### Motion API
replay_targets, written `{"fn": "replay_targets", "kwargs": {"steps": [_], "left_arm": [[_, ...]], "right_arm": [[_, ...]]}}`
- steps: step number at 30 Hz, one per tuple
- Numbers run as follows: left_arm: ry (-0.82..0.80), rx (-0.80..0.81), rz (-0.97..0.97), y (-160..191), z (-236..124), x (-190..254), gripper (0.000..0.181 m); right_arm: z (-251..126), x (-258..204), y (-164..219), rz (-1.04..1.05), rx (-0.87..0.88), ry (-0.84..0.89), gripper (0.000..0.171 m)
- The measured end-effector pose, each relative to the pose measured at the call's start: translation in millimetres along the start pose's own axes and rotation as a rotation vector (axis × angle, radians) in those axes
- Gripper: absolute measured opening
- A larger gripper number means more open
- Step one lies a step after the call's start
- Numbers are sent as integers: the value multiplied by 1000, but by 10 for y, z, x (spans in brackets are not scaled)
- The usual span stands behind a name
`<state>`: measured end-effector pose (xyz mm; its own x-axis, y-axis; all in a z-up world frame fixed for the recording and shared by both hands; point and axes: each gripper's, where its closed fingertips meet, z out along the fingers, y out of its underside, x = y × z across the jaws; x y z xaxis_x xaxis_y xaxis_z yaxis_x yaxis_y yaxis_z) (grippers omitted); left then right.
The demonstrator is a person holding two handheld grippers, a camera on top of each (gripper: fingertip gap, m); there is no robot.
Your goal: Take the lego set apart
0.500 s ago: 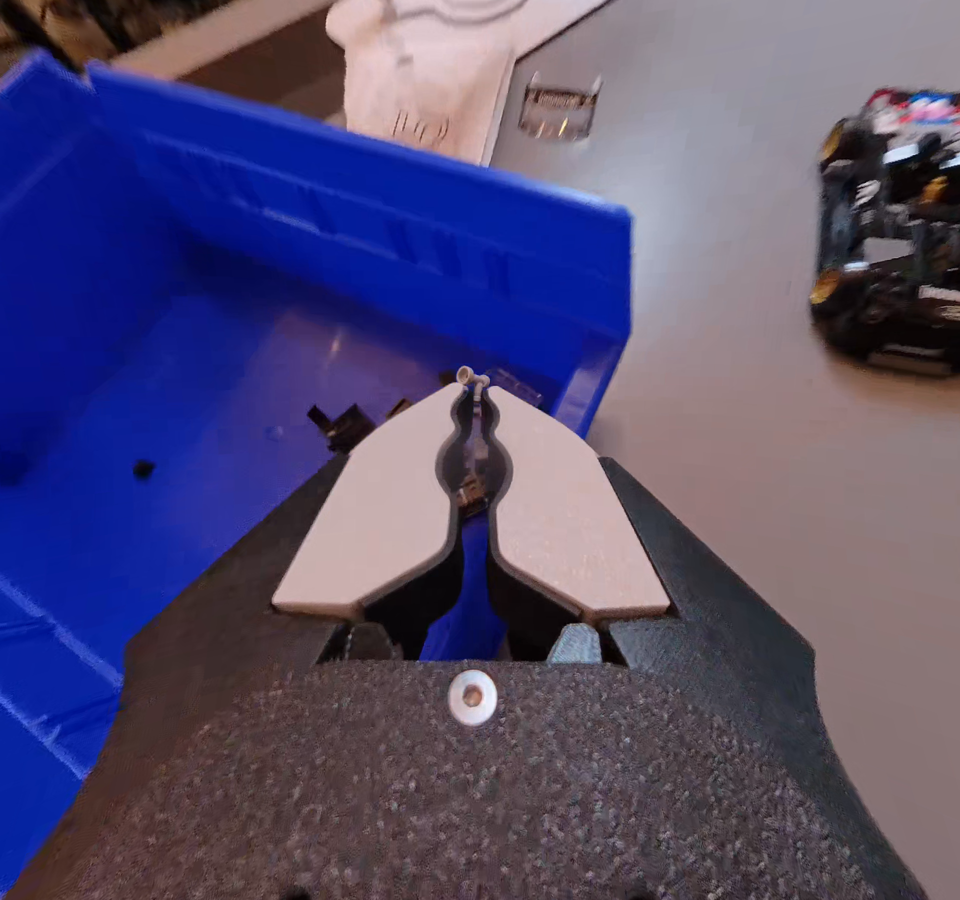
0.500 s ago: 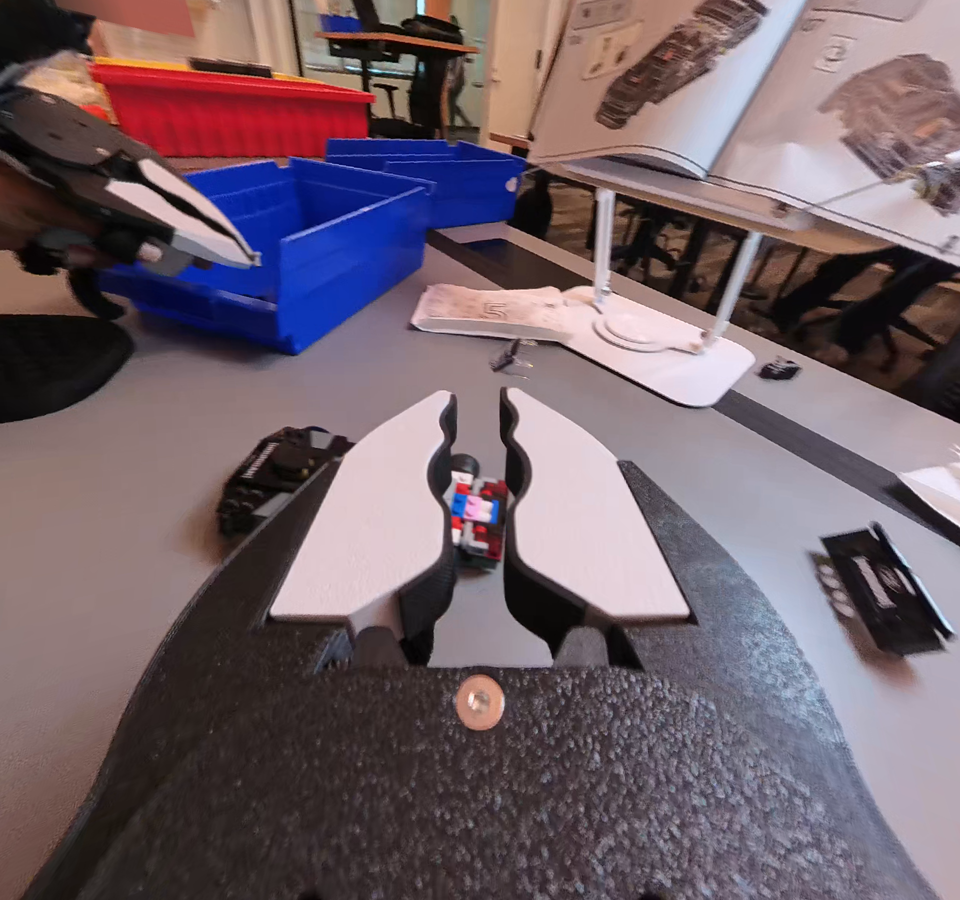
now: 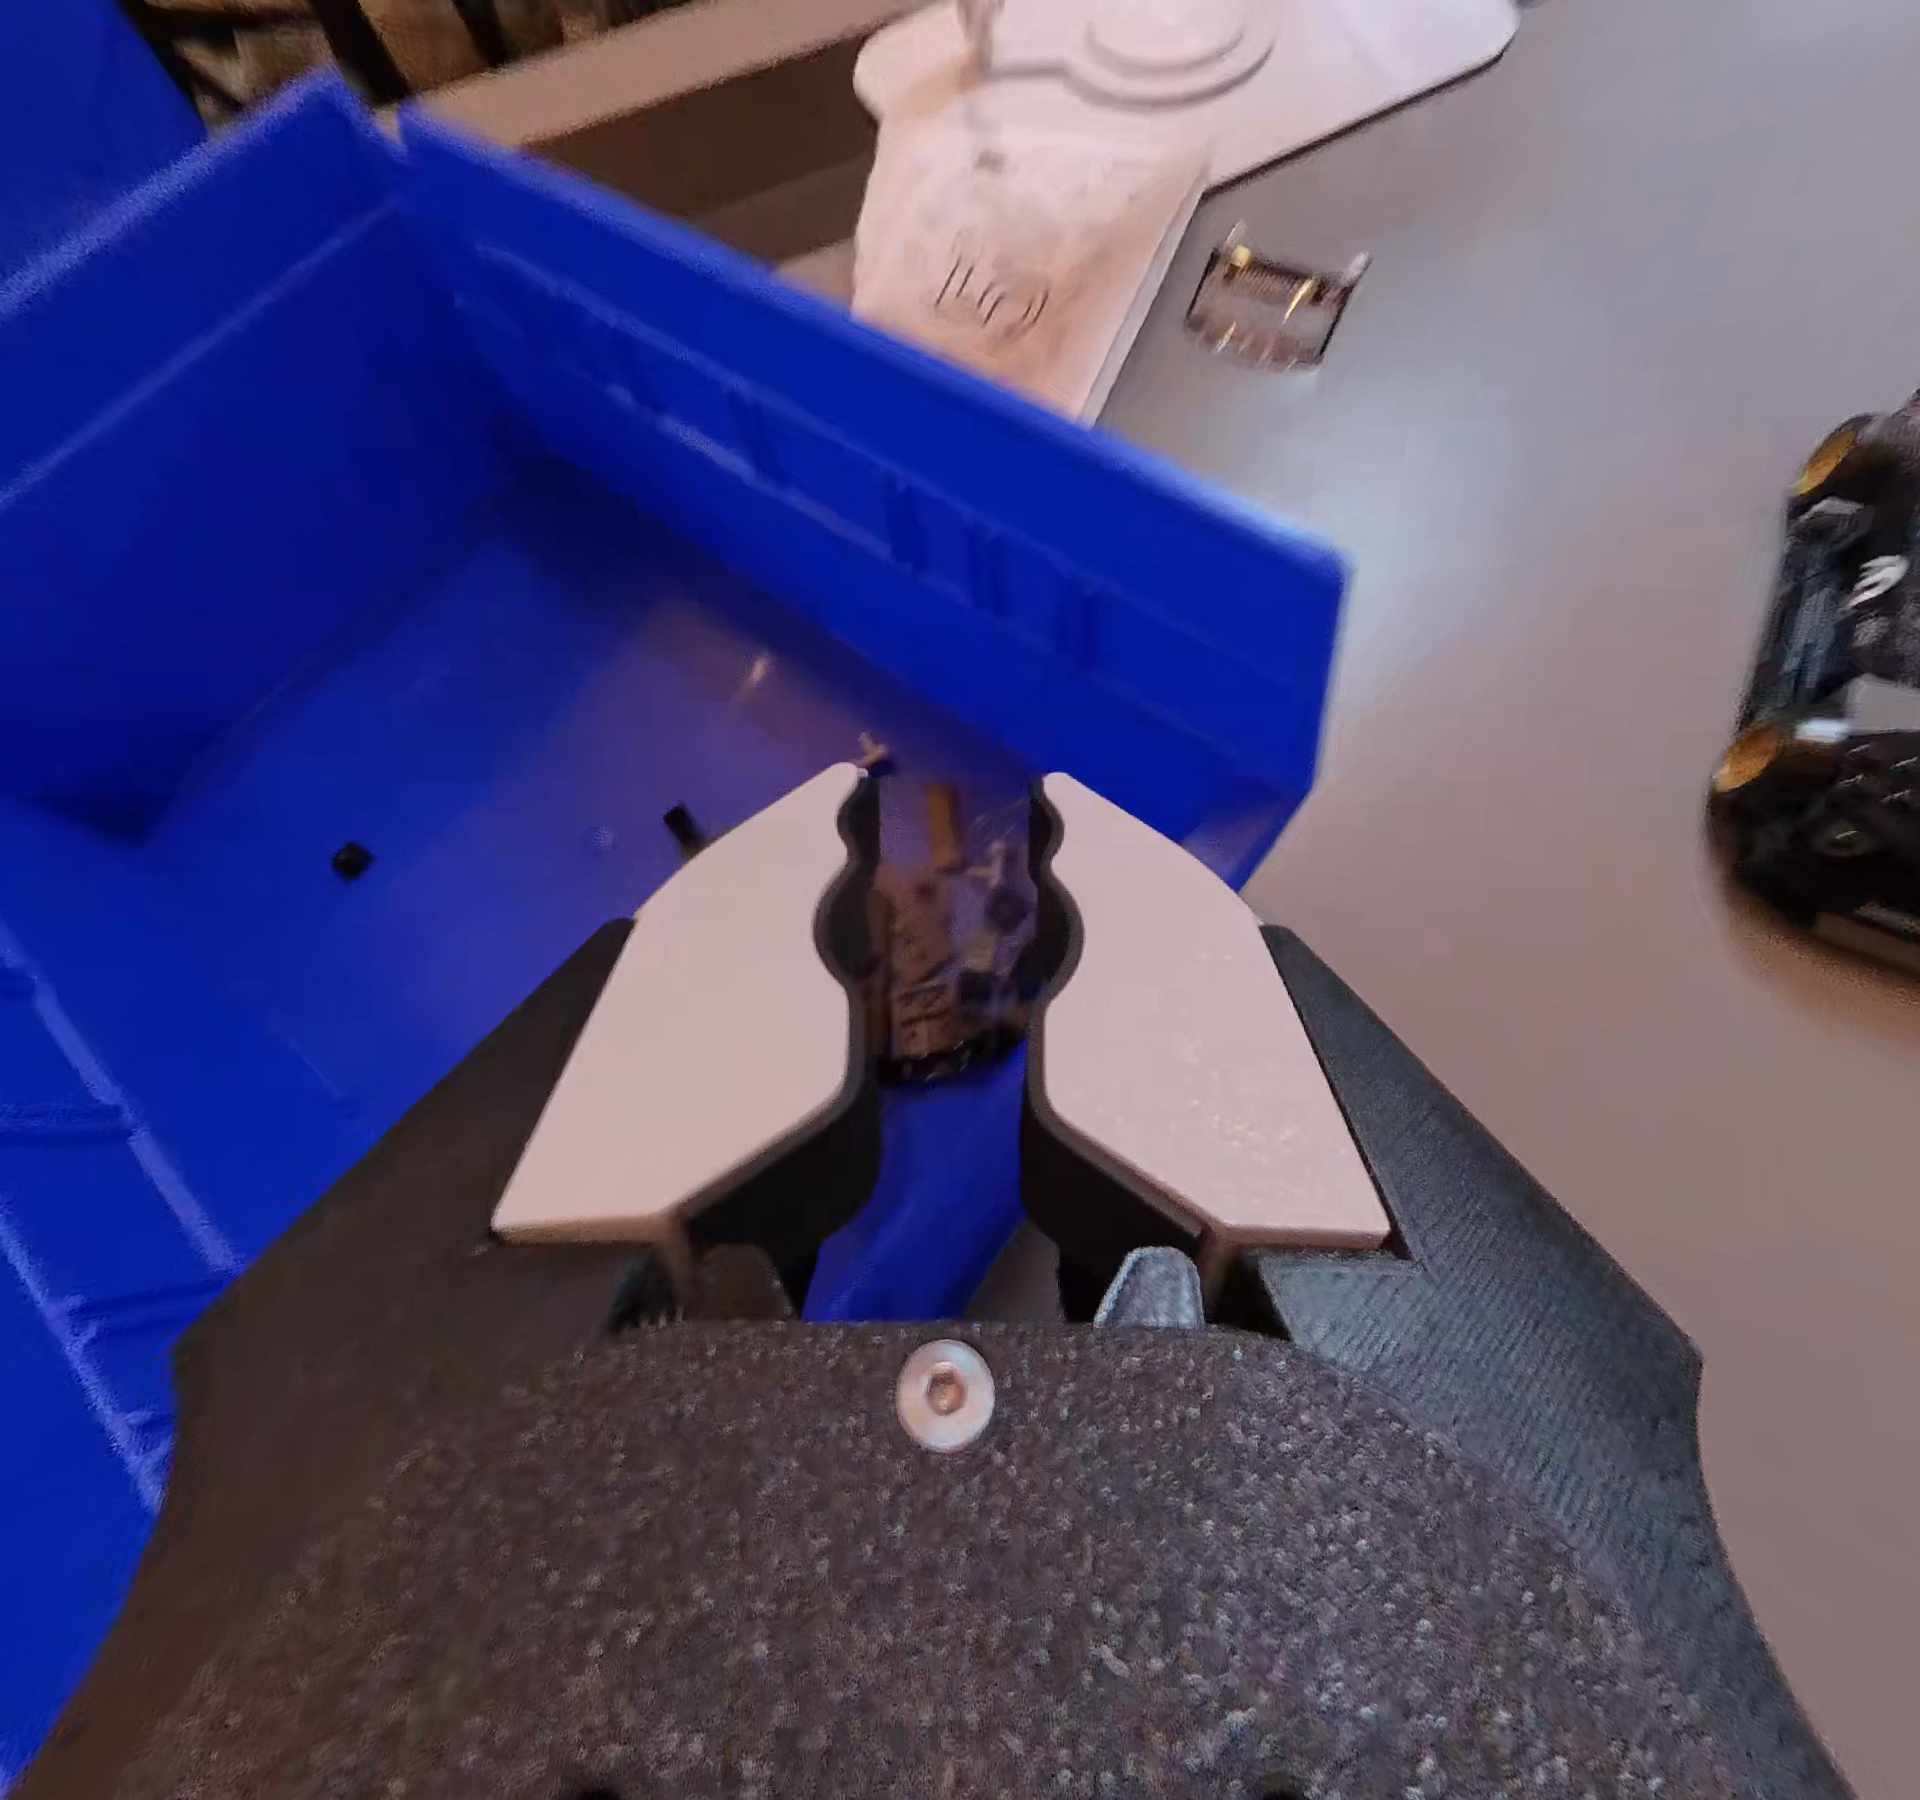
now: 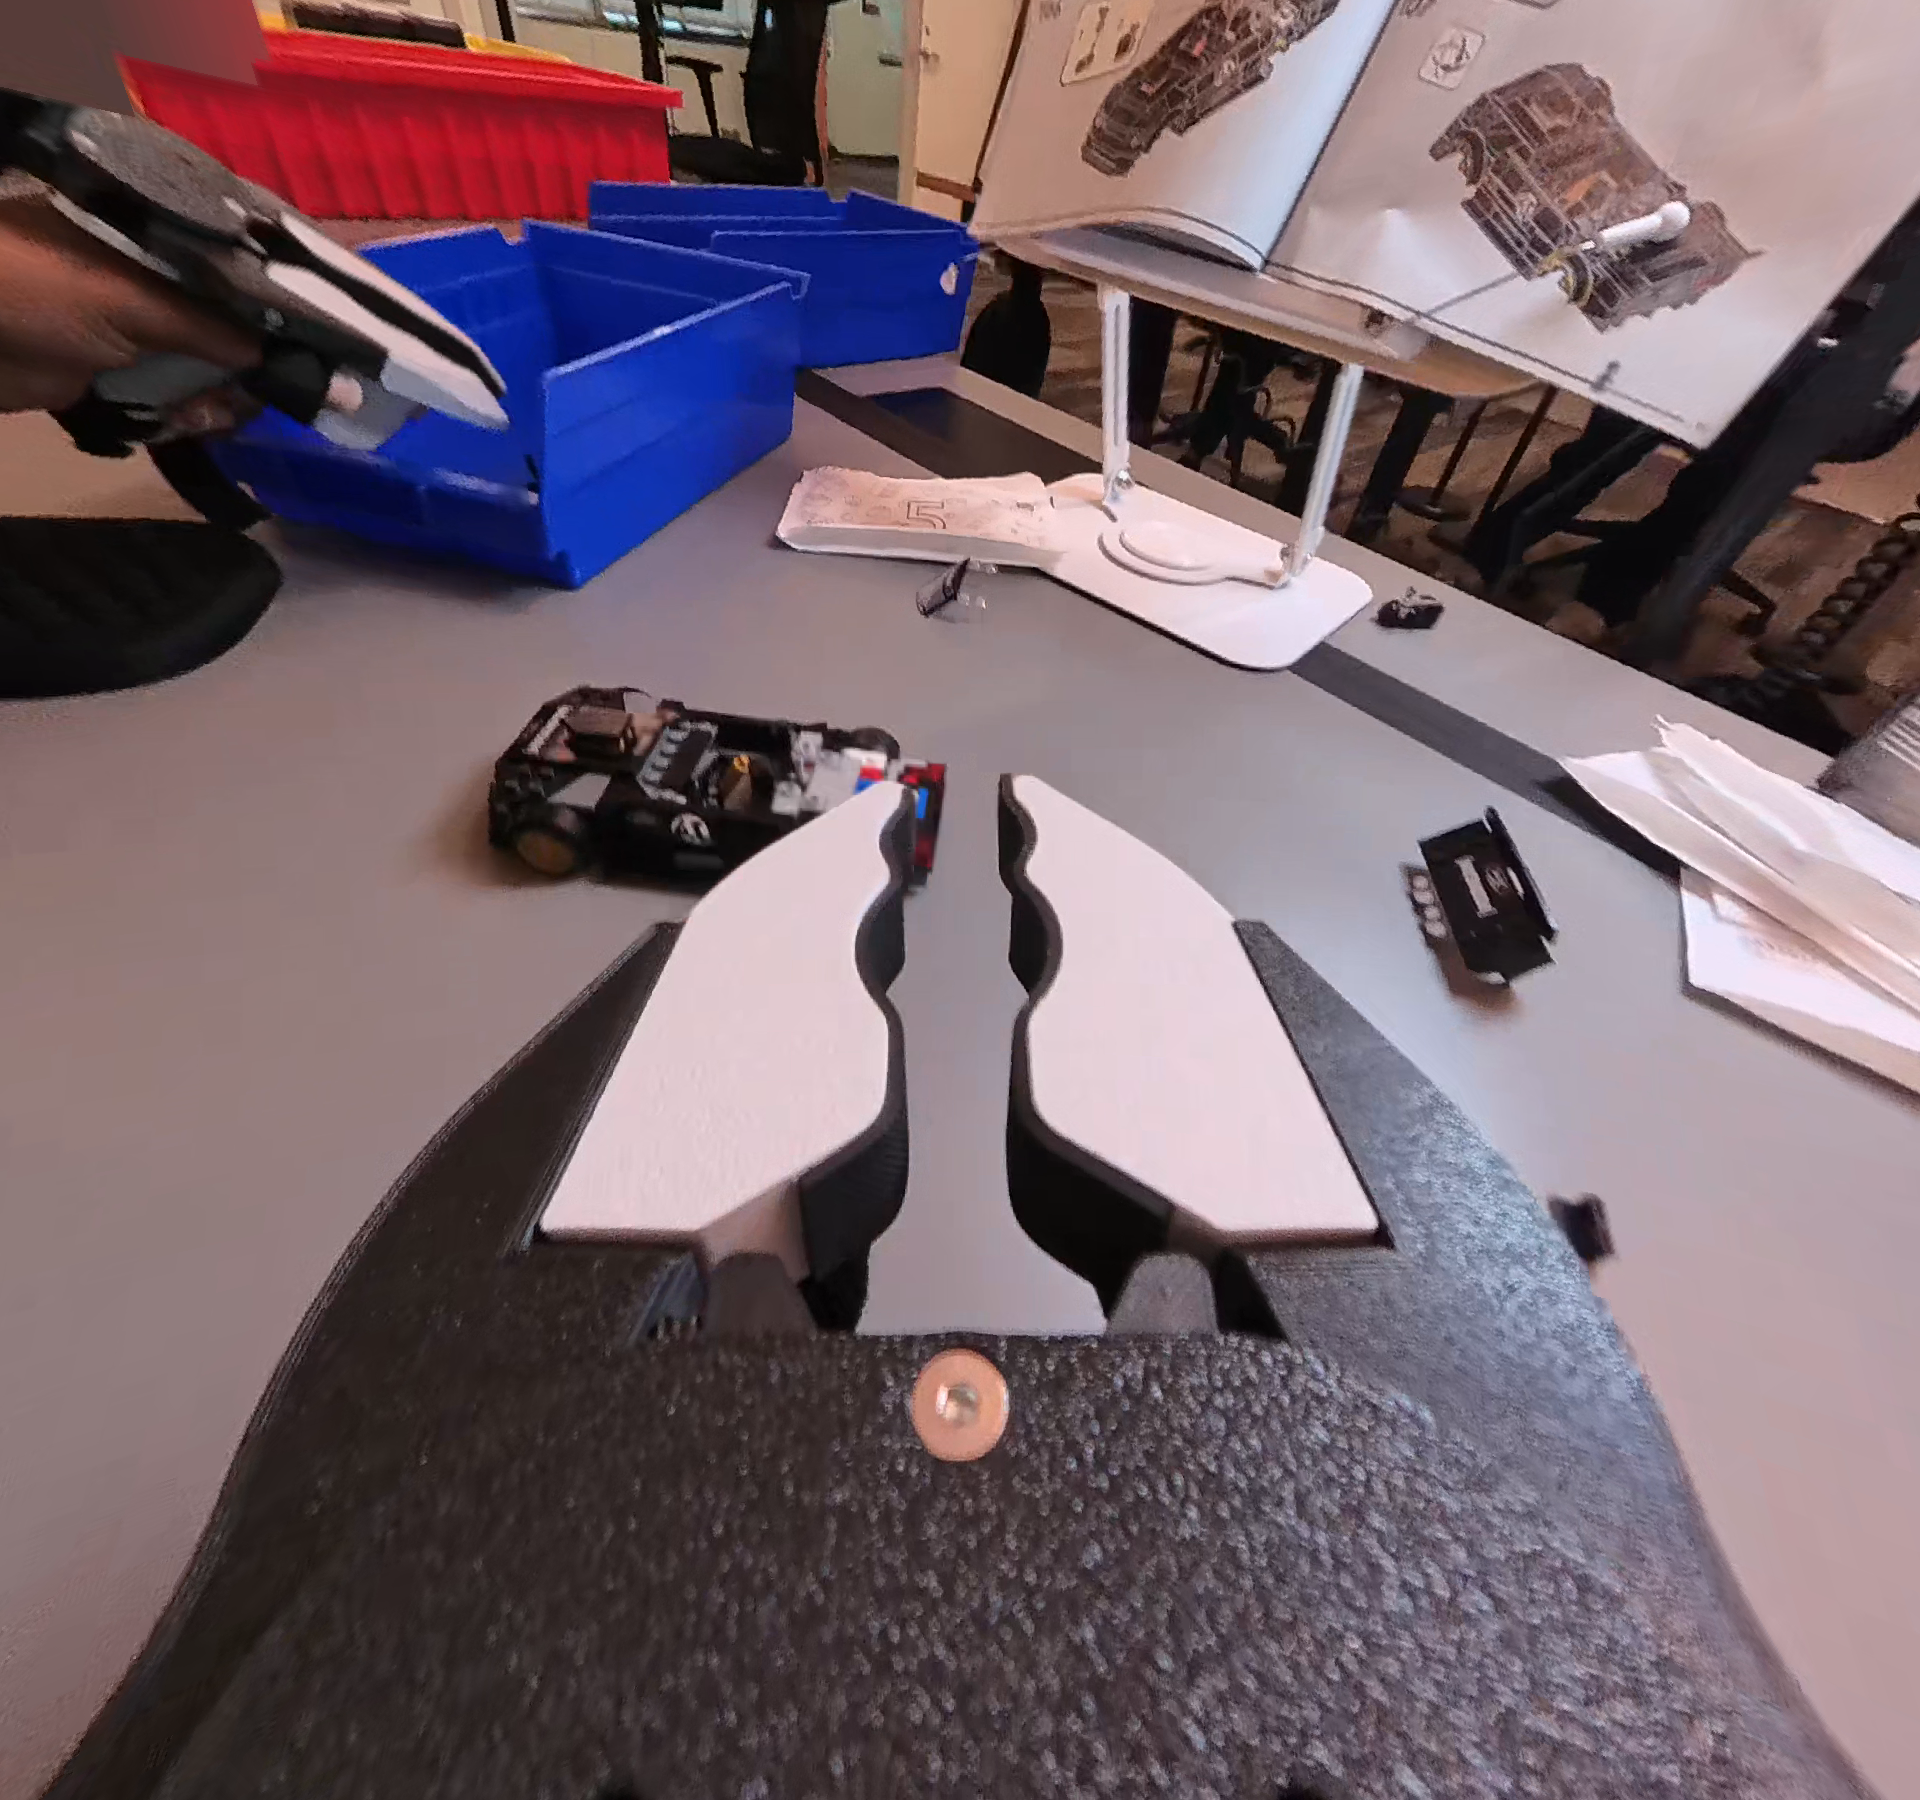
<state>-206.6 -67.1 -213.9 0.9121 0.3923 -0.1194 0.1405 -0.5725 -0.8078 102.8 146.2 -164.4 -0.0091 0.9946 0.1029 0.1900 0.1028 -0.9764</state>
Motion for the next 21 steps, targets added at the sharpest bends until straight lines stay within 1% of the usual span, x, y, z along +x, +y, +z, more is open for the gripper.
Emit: {"fn": "replay_targets", "kwargs": {"steps": [3, 5, 7, 11, 13, 15, 18, 20, 21], "left_arm": [[58, 141, 45, -279, -56, 361, 24], [140, 234, 91, -456, -63, 701, 20], [242, 281, 132, -565, -19, 1045, 20], [473, 279, 176, -568, 92, 1600, 27], [577, 249, 205, -506, 127, 1786, 32], [635, 223, 252, -444, 183, 1881, 35], [728, 138, 282, -357, 235, 2005, 52], [759, 127, 311, -358, 202, 2057, 60], [771, 135, 326, -370, 166, 2081, 60]], "right_arm": [[-60, 83, 131, 18, -33, -7, 15], [-56, 110, 198, 20, -57, -26, 15], [-18, 117, 240, 16, -75, -53, 15], [222, 46, 262, 24, -103, -133, 16], [397, -29, 252, 10, -121, -175, 17], [573, -115, 240, -20, -145, -214, 18], [815, -249, 200, -45, -172, -265, 19], [971, -333, 173, -57, -186, -295, 18], [1041, -358, 172, -76, -196, -302, 18]]}}
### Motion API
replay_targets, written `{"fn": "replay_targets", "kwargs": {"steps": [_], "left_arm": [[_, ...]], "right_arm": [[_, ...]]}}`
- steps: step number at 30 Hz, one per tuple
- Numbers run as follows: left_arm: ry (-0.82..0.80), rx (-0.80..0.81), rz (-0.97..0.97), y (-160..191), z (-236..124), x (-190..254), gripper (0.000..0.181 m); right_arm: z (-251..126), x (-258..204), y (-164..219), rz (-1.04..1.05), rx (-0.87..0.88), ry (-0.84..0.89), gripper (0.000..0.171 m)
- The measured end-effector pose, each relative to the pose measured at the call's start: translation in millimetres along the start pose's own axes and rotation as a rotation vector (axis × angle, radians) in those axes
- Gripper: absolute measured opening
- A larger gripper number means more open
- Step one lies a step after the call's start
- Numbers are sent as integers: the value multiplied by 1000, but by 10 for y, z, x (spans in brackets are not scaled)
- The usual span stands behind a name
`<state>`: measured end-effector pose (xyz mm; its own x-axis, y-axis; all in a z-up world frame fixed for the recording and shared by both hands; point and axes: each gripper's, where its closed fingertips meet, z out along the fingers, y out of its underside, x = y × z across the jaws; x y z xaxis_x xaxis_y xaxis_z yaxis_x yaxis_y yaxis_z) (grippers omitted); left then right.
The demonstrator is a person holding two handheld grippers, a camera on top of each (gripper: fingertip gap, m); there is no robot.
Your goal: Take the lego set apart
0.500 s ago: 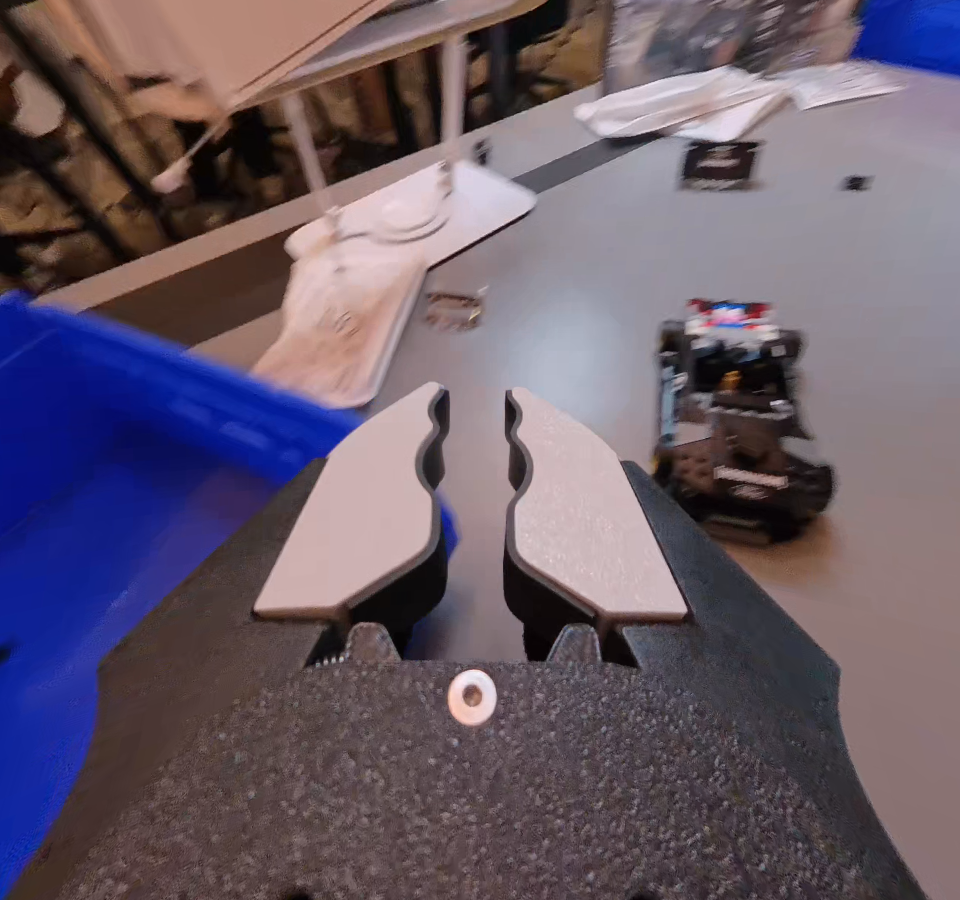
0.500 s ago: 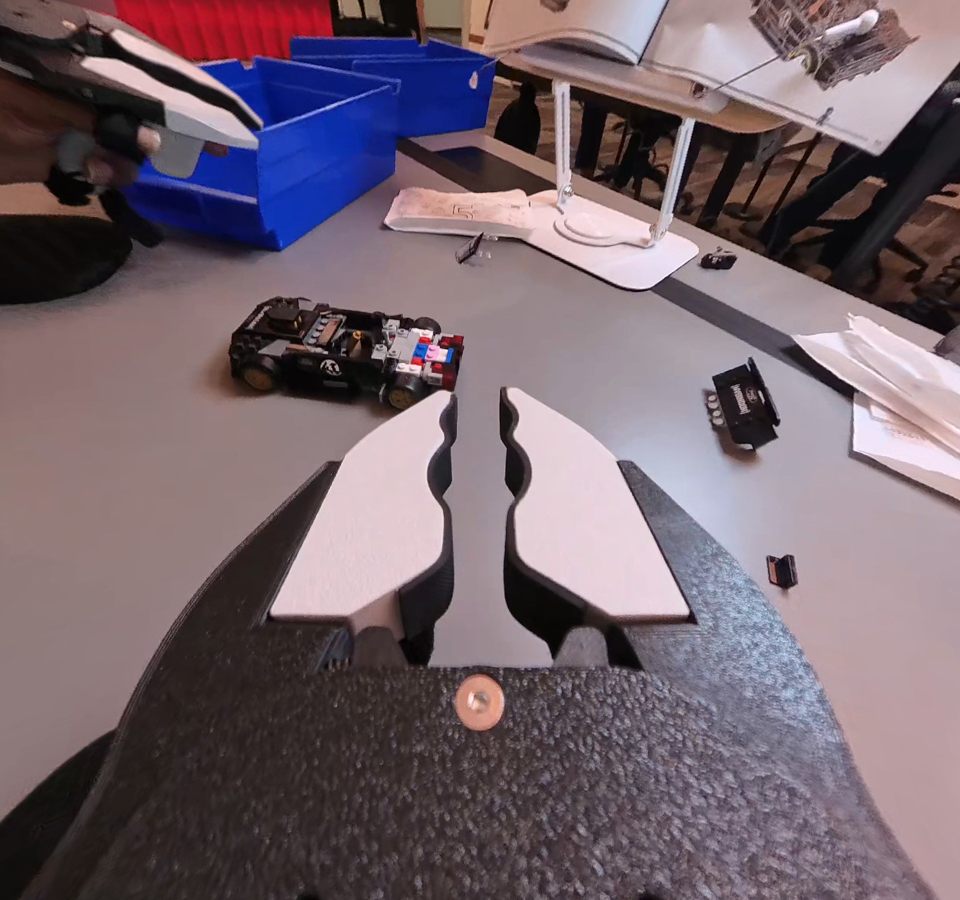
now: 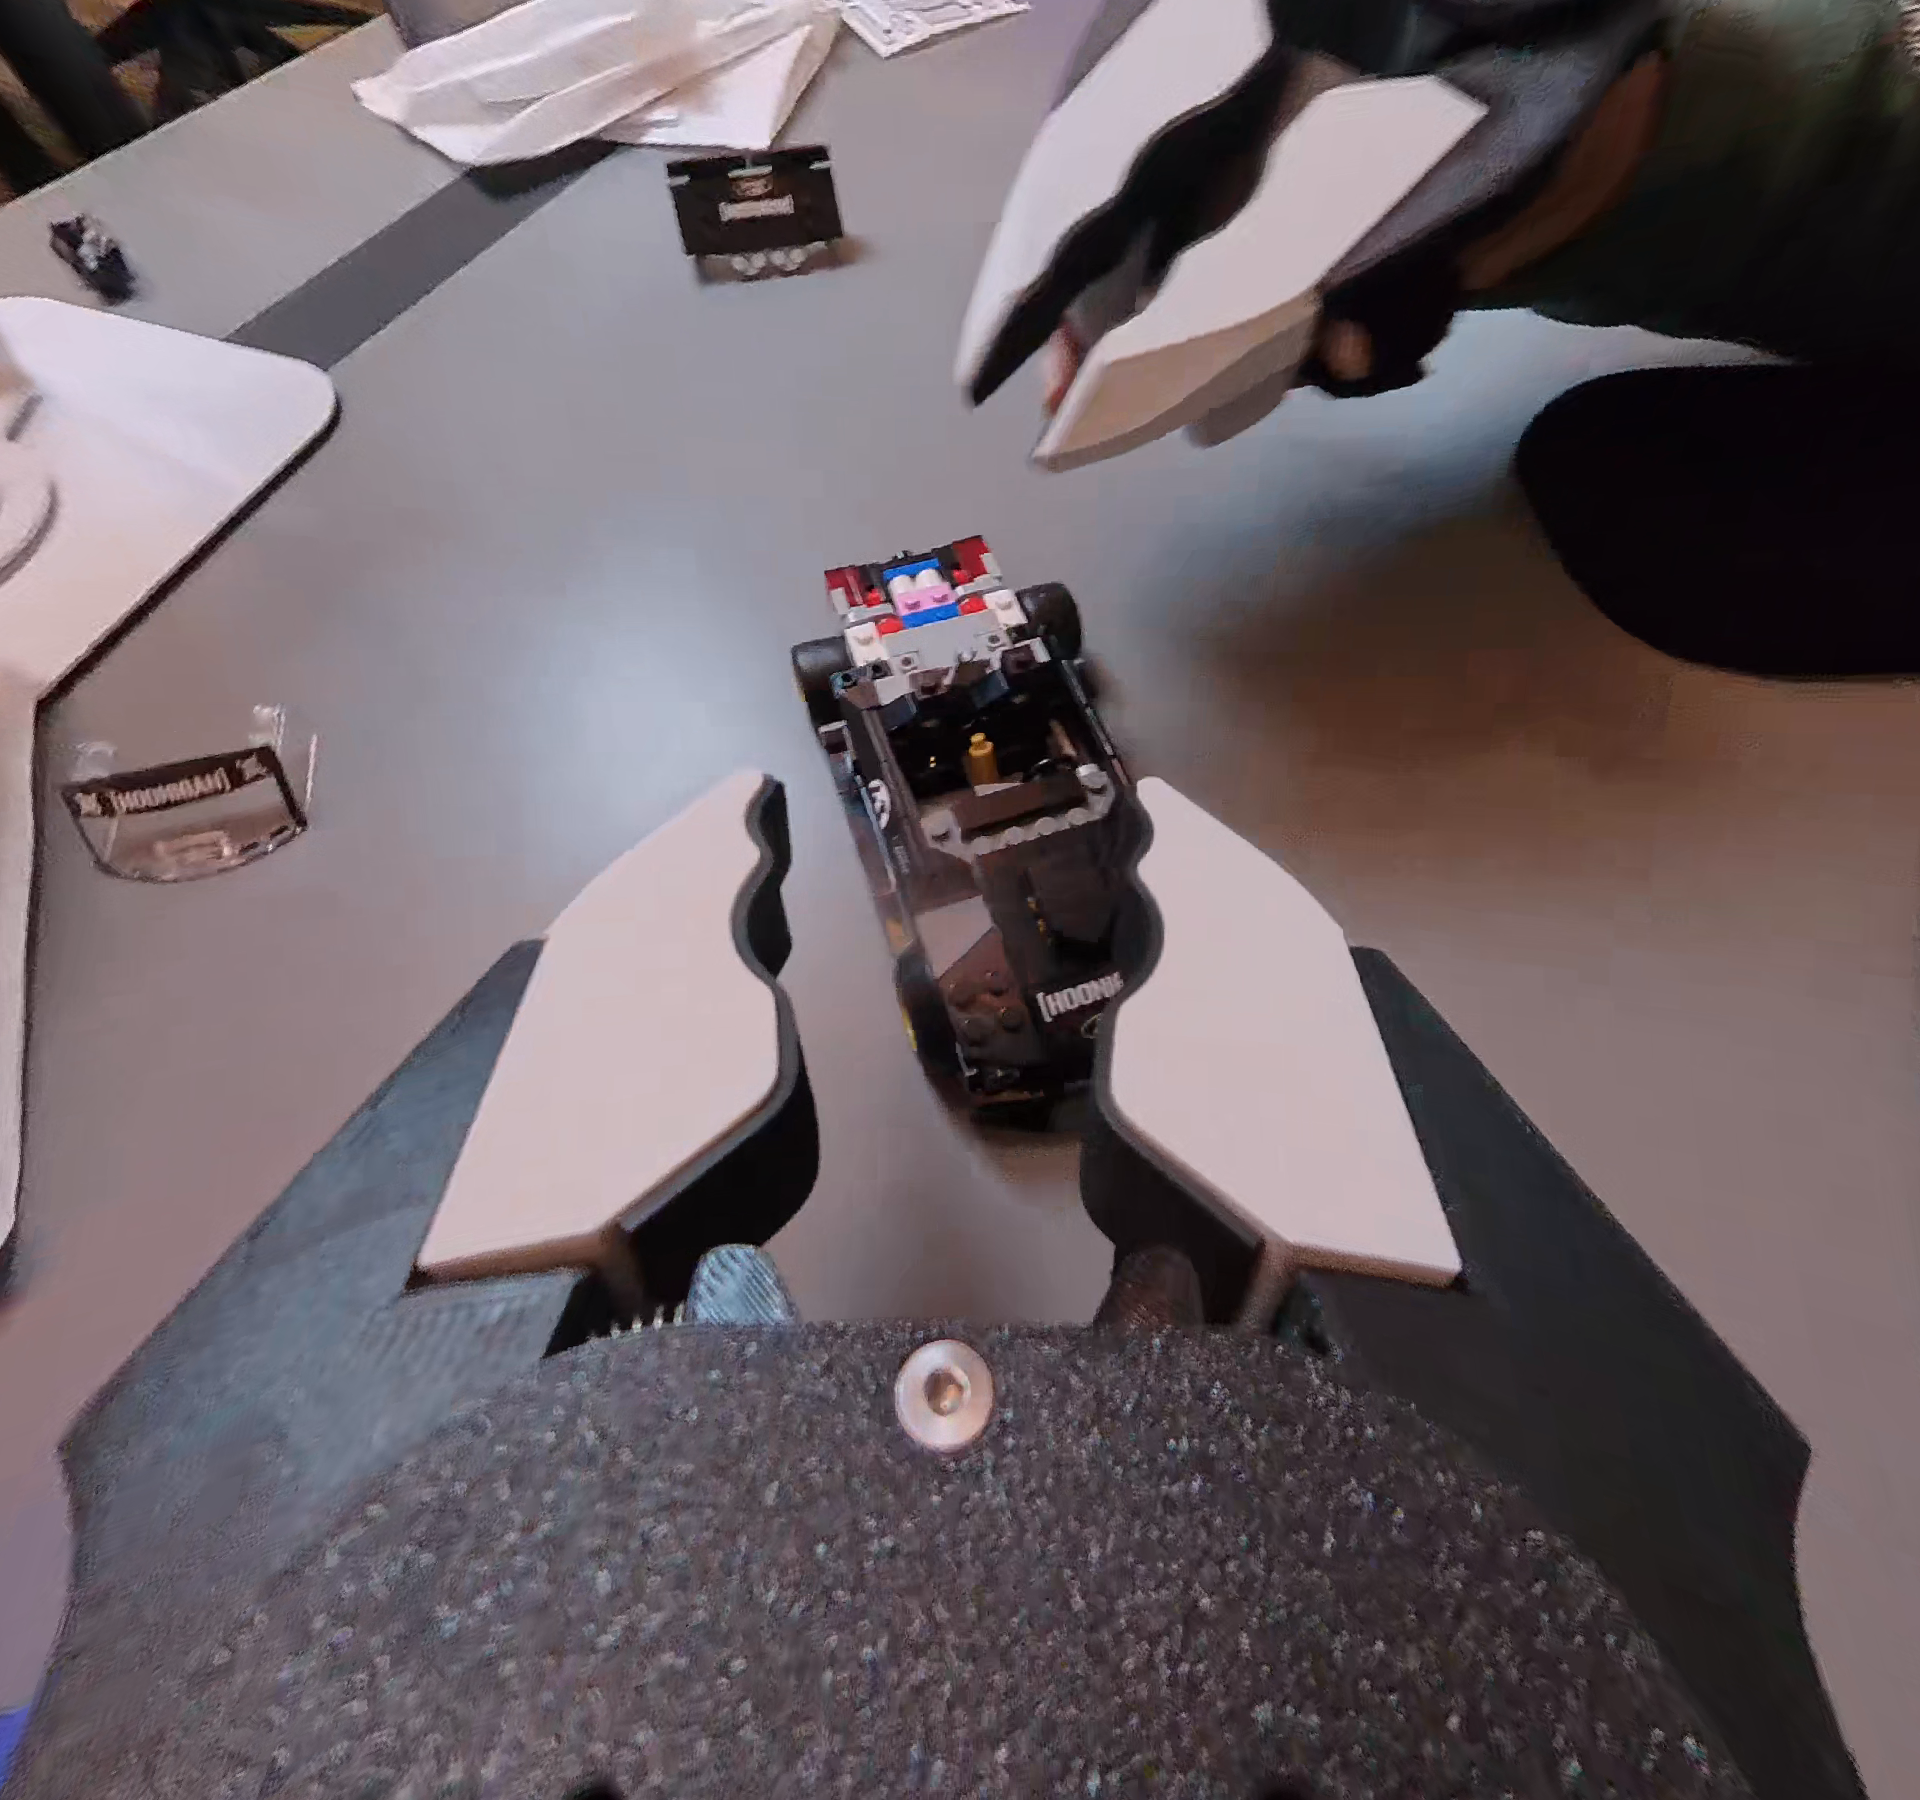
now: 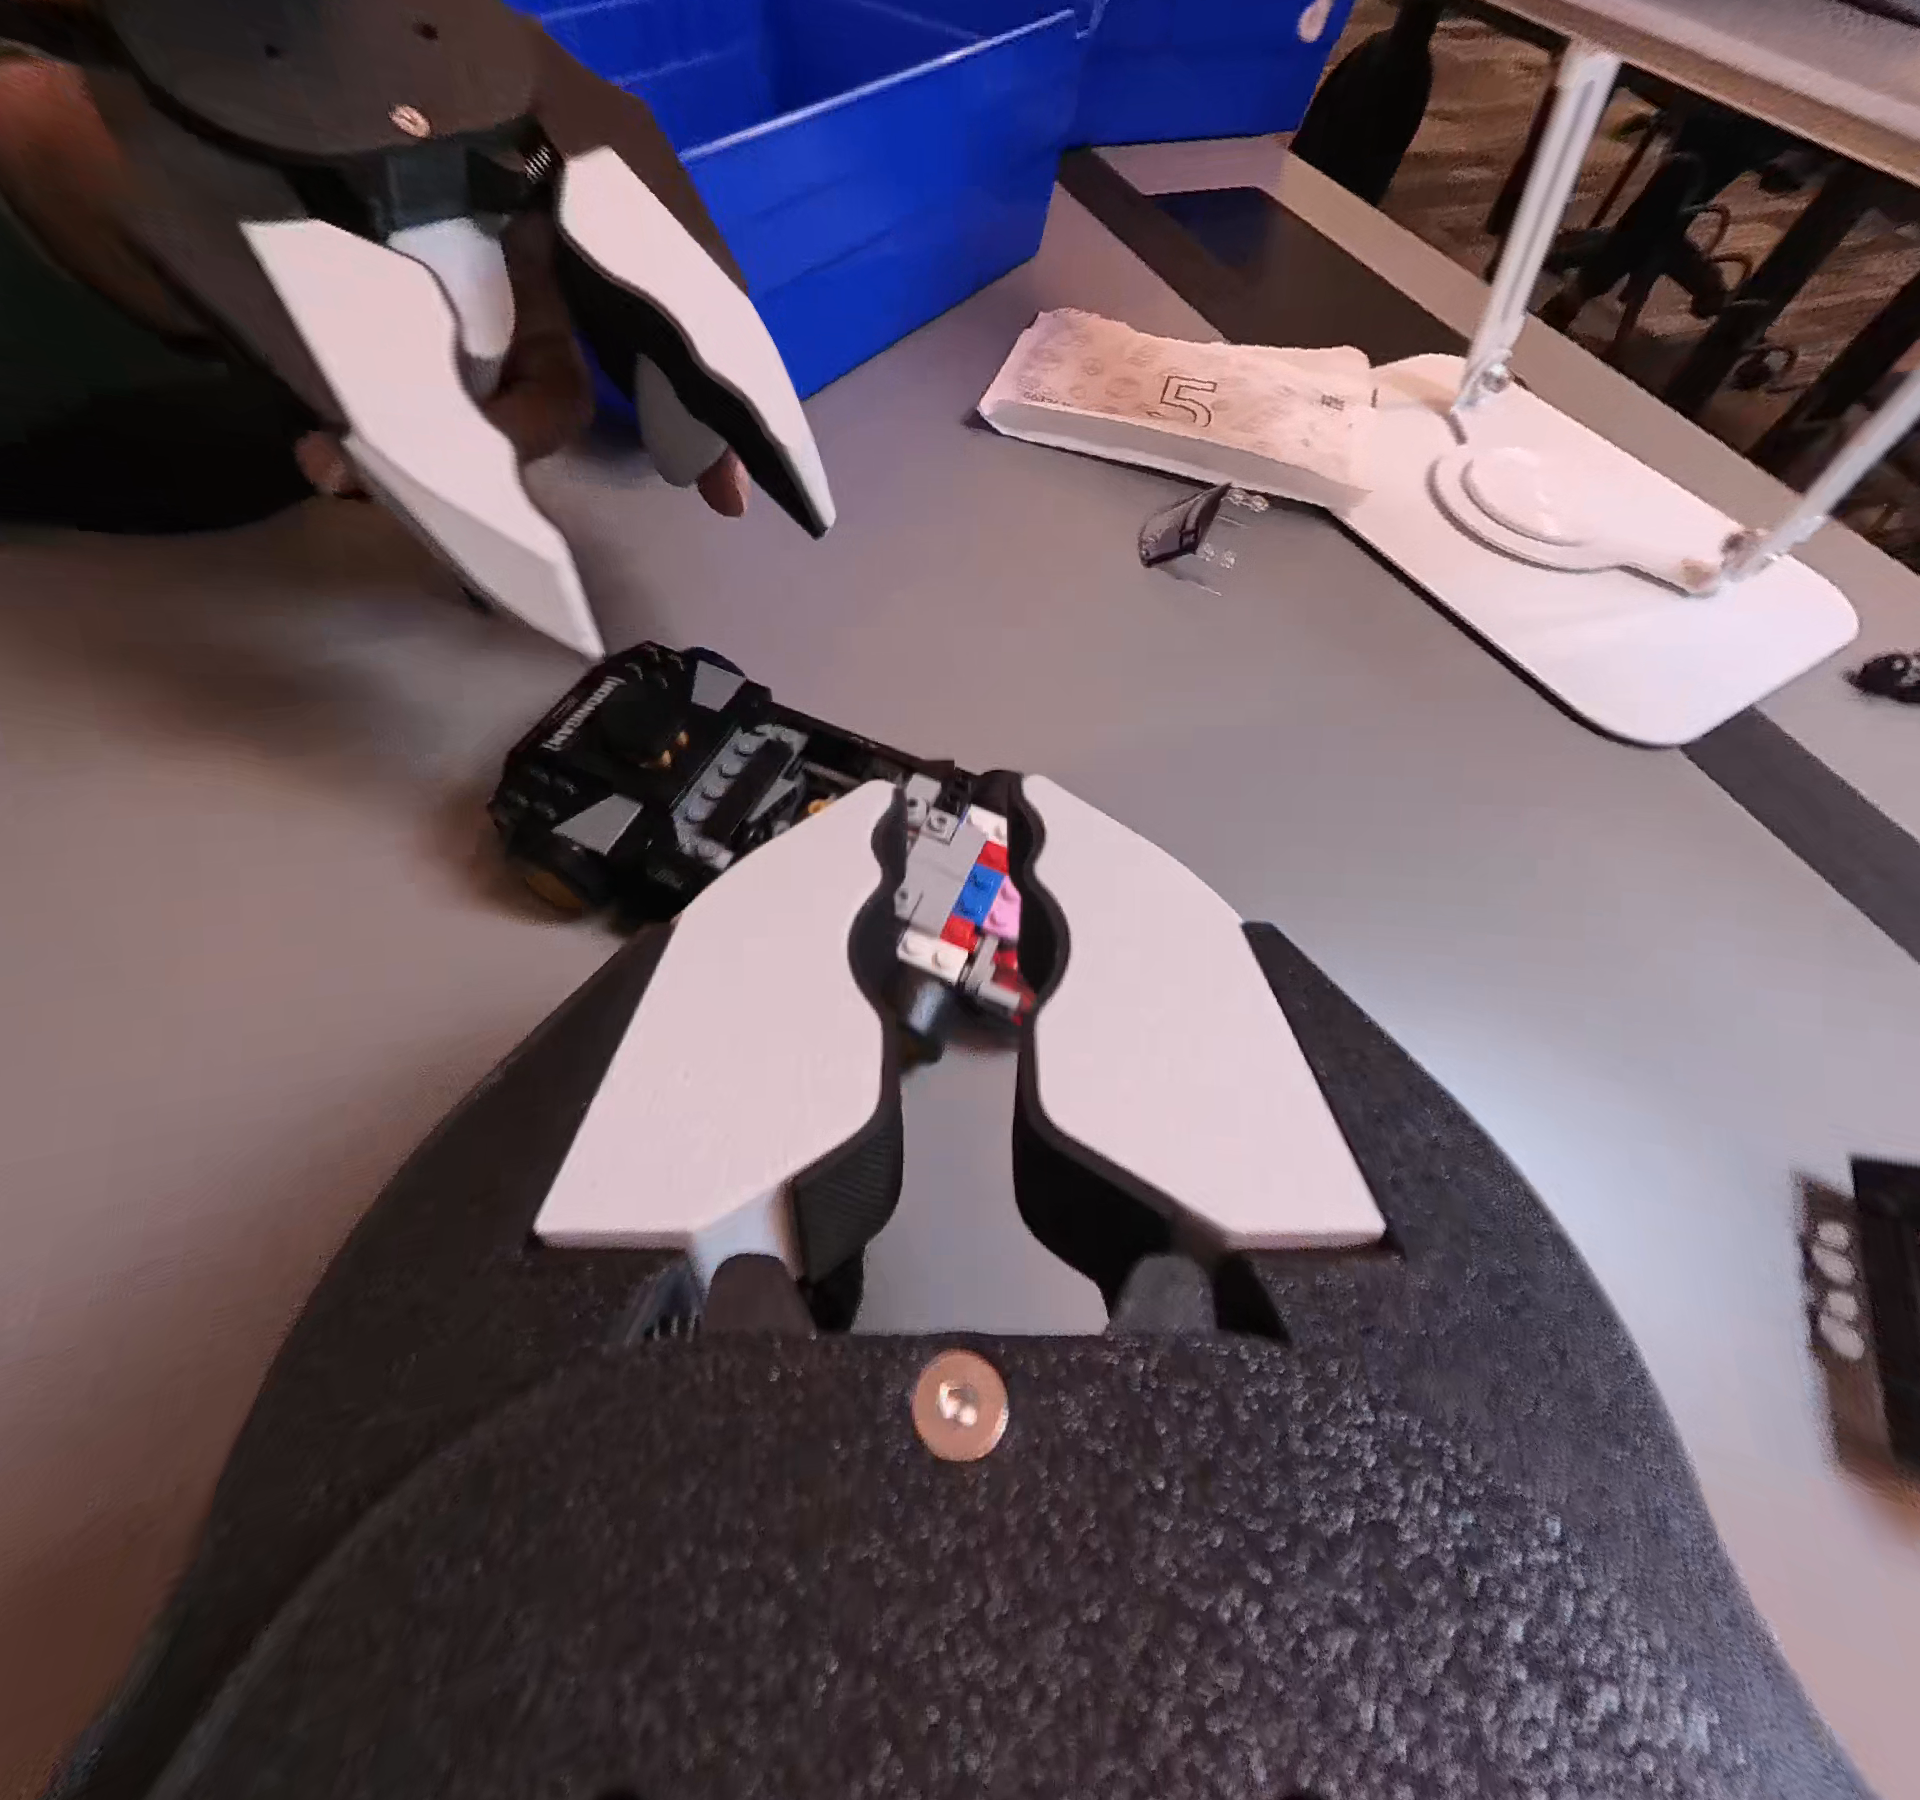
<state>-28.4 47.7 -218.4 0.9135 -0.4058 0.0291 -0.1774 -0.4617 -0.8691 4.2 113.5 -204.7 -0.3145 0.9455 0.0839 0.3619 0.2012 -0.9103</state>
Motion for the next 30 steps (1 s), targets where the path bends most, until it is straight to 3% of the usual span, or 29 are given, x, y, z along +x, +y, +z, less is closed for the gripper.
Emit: {"fn": "replay_targets", "kwargs": {"steps": [6, 9, 11, 18, 25, 30], "left_arm": [[-10, -89, 45, 149, 120, 114, 72], [-11, -113, -16, 218, 229, 192, 101], [-27, -132, -22, 282, 292, 206, 108], [-30, -218, 2, 510, 406, 271, 91], [-75, -202, 11, 527, 376, 276, 90], [-70, -189, 7, 524, 378, 275, 90]], "right_arm": [[211, 35, 57, -64, -97, 35, 16], [161, -60, 66, -28, -106, 40, 17], [108, -163, 115, -20, -116, 27, 17], [102, -272, 277, 69, -176, 51, 17], [296, -324, 388, 119, -258, 97, 18], [325, -287, 386, 70, -307, 144, 10]]}}
